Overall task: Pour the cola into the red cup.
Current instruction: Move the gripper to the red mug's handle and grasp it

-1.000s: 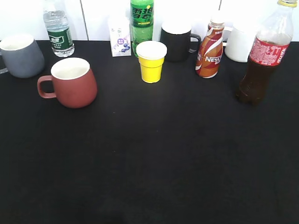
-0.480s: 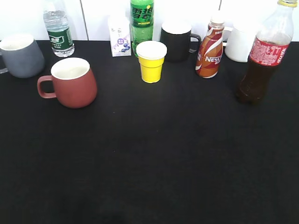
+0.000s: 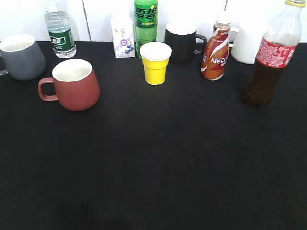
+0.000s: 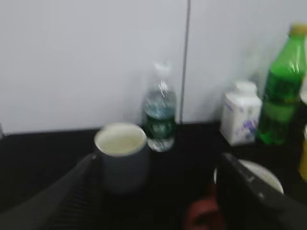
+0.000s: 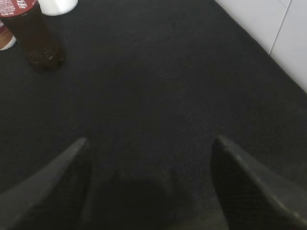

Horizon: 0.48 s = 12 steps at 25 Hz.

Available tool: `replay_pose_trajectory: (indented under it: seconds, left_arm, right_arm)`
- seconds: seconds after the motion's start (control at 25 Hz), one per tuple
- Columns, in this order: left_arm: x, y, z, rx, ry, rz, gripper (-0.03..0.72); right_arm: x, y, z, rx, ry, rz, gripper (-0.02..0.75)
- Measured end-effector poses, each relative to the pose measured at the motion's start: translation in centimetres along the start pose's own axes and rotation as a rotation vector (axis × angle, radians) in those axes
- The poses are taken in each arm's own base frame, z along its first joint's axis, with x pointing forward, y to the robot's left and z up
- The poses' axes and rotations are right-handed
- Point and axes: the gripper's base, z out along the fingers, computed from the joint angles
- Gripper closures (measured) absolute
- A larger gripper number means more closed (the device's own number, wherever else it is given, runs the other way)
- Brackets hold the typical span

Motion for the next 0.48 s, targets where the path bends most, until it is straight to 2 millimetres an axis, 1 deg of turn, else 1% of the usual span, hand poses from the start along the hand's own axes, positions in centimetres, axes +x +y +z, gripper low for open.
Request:
replay_pose_trajectory:
  seconds: [0.04,0.08,0.12,0.16,0.32,0.48]
  left_arm:
    - [1.9,-0.3,0.6,0.018,0.023,-0.009,0.136]
    - [3.4,-0.7,1.0,0.038,0.019,-0.006,0.139]
    - [4.4,-1.0,1.6,0.055,0.015,0.000,0.147]
    - [4.8,-1.2,2.3,0.074,-0.004,0.017,0.151]
    - [8.0,-1.5,5.4,0.087,0.020,0.020,0.159]
    - [11.6,-2.1,7.3,0.155,0.062,0.046,0.174]
  right_arm:
    - [0.0,0.0,0.0,0.000,0.000,0.000,0.153]
    - [0.0,0.0,0.0,0.000,0.000,0.000,0.153]
    - [0.0,0.0,0.0,0.000,0.000,0.000,0.153]
    - [0.0,0.0,0.0,0.000,0.000,0.000,0.153]
    - [0.0,0.0,0.0,0.000,0.000,0.000,0.153]
    - [0.0,0.0,0.0,0.000,0.000,0.000,0.153]
